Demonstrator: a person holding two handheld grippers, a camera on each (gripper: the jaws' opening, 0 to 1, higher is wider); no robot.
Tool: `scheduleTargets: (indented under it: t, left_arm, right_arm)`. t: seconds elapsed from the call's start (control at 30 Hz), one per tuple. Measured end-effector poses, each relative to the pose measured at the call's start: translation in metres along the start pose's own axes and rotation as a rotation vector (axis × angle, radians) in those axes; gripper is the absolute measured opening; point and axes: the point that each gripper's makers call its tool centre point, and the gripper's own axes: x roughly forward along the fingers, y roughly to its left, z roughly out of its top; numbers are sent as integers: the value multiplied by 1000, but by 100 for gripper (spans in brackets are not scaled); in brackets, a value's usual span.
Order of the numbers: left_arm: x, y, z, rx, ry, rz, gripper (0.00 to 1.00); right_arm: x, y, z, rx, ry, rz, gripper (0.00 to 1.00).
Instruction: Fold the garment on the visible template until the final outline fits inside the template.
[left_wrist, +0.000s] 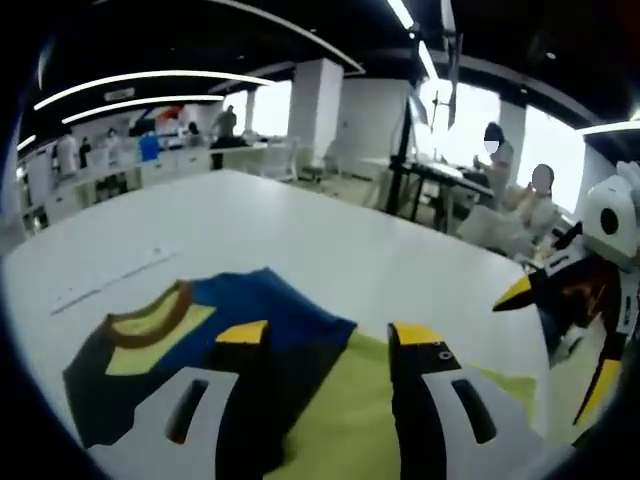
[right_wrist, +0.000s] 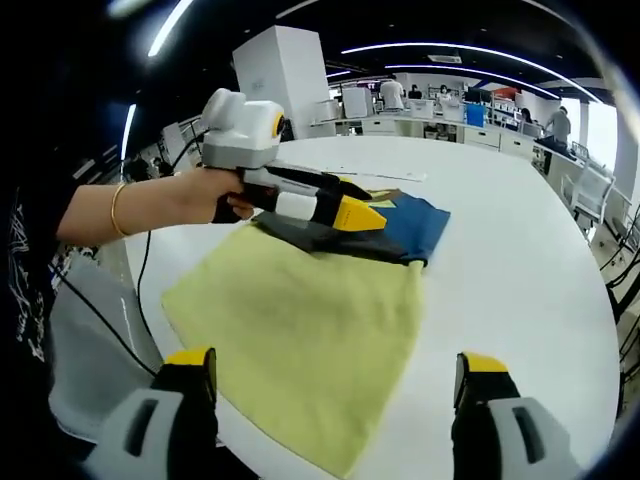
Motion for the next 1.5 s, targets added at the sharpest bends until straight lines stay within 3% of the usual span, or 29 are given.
scheduleTargets:
  t: [0.3,0.63,0.9,1.2,1.3,1.5]
  left_arm:
    - [-8,30,-19,-15,51,68,40]
    - [13,52,-20,-46,81,75,28]
    - [27,60,-37,-68,143,69,22]
    - [28,57,-45,-89,159,52,1]
    - [27,54,-42,-90,144,51,1]
    - [15,30,-25,-88,81,31,1]
  right_arm:
    - [3,4,1,1,-5,9,99]
    - [2,0,-4,14,0,4,99]
    - [2,-4,-9,30,7,-4,99]
    - [6,-4,-10,34,13,-5,99]
    - [7,-4,-10,35,16,-5,99]
    - [7,-1,-7,34,5,-4,99]
